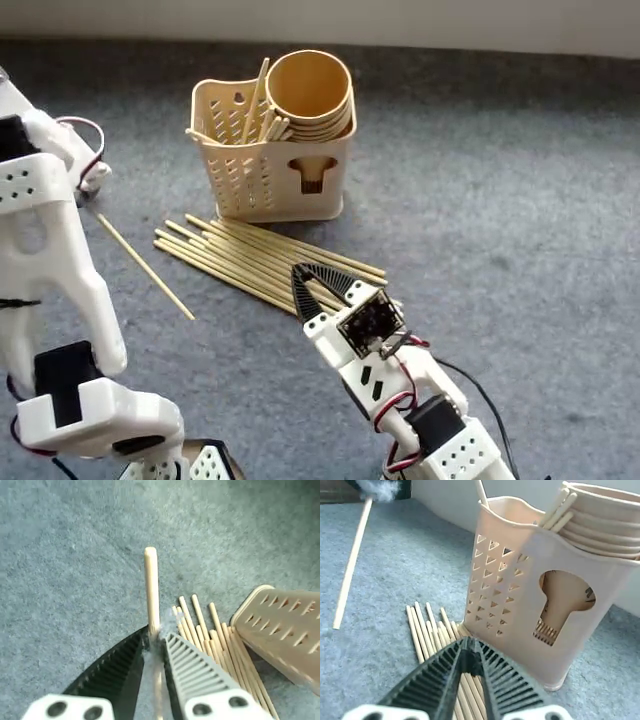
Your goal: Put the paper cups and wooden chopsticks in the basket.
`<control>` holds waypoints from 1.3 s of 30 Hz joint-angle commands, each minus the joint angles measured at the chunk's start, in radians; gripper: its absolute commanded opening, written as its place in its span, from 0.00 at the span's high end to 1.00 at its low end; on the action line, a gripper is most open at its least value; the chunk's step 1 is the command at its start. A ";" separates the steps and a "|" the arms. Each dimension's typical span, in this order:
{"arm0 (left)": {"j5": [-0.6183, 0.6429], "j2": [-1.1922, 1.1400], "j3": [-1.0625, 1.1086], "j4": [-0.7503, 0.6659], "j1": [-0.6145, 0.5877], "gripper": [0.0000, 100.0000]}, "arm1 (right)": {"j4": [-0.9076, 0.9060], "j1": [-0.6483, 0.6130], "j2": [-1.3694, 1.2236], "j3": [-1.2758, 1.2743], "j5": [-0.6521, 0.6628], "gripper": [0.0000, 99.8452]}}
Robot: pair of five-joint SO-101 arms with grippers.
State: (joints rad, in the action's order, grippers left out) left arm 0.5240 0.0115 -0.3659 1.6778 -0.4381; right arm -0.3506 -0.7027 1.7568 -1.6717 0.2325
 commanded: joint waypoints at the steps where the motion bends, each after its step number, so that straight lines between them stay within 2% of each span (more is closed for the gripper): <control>1: 0.006 0.042 -0.185 0.026 0.019 1.00 | 0.004 -0.035 0.073 -0.070 0.008 0.99; 5: 0.002 0.041 -0.302 0.018 0.024 1.00 | 0.004 -0.076 0.079 -0.090 0.008 0.99; 12: 0.008 0.038 -0.532 0.017 0.104 1.00 | 0.004 -0.079 0.079 -0.096 0.008 0.99; 17: 0.008 0.033 -0.633 -0.092 0.148 1.00 | 0.004 -0.079 0.079 -0.097 0.008 0.99; 24: 0.008 0.033 -0.641 -0.319 0.171 1.00 | 0.002 -0.079 0.074 -0.097 0.008 0.99; 32: -0.008 0.031 -0.641 -0.433 0.315 1.00 | -0.001 -0.079 0.073 -0.097 0.008 0.99; 35: -0.098 0.030 -0.638 -0.465 0.375 1.00 | -0.001 -0.079 0.073 -0.097 0.008 0.99; 39: -0.160 0.001 -0.587 -0.526 0.437 1.00 | -0.001 -0.079 0.073 -0.097 0.008 0.99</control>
State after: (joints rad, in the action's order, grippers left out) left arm 0.4074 0.0115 -0.9628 1.2068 -0.0560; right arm -0.3506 -0.7718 1.8182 -1.6763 0.2309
